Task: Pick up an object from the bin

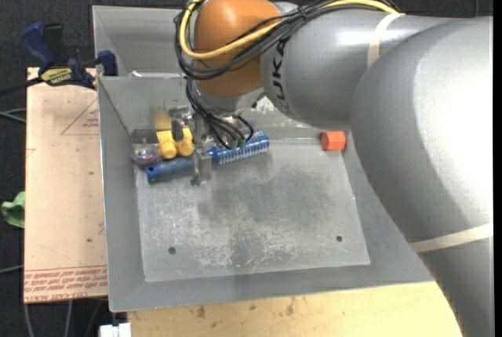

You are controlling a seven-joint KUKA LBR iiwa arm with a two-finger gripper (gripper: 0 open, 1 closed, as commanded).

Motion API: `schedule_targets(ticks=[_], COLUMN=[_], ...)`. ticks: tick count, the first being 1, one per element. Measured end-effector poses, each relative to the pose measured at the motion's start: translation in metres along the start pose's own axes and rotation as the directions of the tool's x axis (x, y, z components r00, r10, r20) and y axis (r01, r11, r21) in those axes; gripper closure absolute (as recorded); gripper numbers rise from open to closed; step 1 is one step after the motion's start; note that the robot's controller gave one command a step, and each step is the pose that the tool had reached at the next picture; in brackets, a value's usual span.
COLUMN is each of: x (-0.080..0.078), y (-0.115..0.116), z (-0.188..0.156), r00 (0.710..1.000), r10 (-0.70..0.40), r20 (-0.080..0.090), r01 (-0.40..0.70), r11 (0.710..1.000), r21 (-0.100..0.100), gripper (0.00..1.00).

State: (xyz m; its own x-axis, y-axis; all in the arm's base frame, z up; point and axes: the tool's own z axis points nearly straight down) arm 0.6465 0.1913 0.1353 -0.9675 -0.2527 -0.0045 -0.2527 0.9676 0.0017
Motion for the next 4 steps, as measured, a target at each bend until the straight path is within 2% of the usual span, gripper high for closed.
schedule_targets(ticks=[1, 2, 3, 4], x=[-0.011, 0.002, 0.003, 0.003], y=[-0.002, 0.025, 0.024, 0.024], z=[0.023, 0.058, 0.058, 0.059], r00=[0.998, 1.000, 1.000, 1.000], r10=[-0.065, 0.005, 0.007, 0.008], r20=[-0.001, 0.001, -0.001, -0.002], r01=[0.065, -0.005, -0.007, -0.008], r11=[0.998, 1.000, 1.000, 1.000], r21=[0.001, -0.001, -0.001, -0.001], gripper=[0.00, 0.00, 1.00, 0.00])
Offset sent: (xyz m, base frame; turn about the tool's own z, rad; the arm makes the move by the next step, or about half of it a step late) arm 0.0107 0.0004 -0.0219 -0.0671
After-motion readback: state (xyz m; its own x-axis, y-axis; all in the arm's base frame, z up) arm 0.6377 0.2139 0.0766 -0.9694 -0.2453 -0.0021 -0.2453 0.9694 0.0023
